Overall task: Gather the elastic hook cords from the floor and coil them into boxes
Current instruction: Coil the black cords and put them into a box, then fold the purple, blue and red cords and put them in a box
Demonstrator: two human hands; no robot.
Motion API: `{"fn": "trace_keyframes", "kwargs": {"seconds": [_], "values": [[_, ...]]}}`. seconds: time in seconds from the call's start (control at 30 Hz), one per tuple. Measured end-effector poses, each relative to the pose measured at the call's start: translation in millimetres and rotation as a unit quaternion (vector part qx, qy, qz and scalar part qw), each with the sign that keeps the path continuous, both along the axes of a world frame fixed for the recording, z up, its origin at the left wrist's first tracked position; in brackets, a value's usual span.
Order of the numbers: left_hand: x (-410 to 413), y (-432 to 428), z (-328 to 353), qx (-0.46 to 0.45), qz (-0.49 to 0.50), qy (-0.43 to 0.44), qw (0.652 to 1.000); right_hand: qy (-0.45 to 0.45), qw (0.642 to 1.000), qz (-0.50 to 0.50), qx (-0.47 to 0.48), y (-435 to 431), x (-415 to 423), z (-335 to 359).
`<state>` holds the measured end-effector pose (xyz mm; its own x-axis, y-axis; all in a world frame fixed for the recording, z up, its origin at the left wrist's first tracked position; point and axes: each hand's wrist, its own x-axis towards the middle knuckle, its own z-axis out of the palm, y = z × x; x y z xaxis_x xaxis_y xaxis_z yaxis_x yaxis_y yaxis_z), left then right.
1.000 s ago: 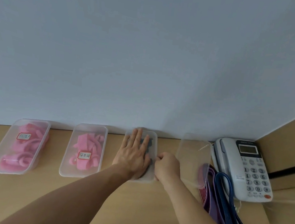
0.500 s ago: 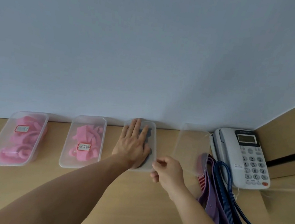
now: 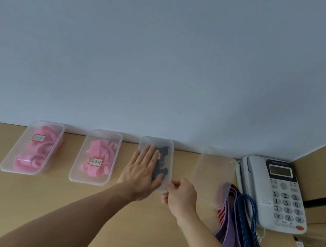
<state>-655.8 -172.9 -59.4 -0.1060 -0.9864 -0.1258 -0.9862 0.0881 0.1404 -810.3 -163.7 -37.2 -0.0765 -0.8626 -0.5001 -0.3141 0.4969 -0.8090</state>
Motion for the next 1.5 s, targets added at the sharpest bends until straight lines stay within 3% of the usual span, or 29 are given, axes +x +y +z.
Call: {"fn": "trace_keyframes", "kwargs": {"seconds": [0.2,0.37,0.5,0.7,0.77,1.03,1.17,1.4,1.5], "values": [[2.1,-3.4,1.9,-0.022,0.004,0.011,1.0,0.03,0.998,0.043,-0.02,-0.9,1.4,-5.2],[5.5,-8.2,16.0,0.048,-0.018,-0.003,0.999,0.1,0.987,0.121,-0.026,-3.8,-4.8,7.8],[2.7,-1.4,44.1,0.012,-0.014,-0.006,1.0,0.237,0.934,0.228,-0.137,-3.5,-17.8,30.3],[-19.6,29.1,75.9,0.004,-0.004,0.141,0.99,0.349,0.858,0.28,-0.251,27.3,-49.5,61.2],[-33.7,39.0,80.5,0.003,-0.006,0.188,0.982,0.363,0.857,0.253,-0.265,37.8,-65.7,68.5],[-97.8,77.8,90.5,0.105,-0.022,0.293,0.95,0.378,0.89,0.157,-0.2,88.0,-153.3,72.3],[-116.1,88.6,96.0,0.127,-0.049,0.291,0.947,0.396,0.893,0.151,-0.154,97.4,-179.6,67.8],[-147.7,92.5,95.6,0.16,-0.013,0.277,0.947,0.393,0.881,0.248,-0.091,107.3,-203.5,45.3],[-165.1,94.9,93.7,0.17,0.01,0.281,0.944,0.419,0.847,0.307,-0.113,107.0,-206.7,34.3]]}}
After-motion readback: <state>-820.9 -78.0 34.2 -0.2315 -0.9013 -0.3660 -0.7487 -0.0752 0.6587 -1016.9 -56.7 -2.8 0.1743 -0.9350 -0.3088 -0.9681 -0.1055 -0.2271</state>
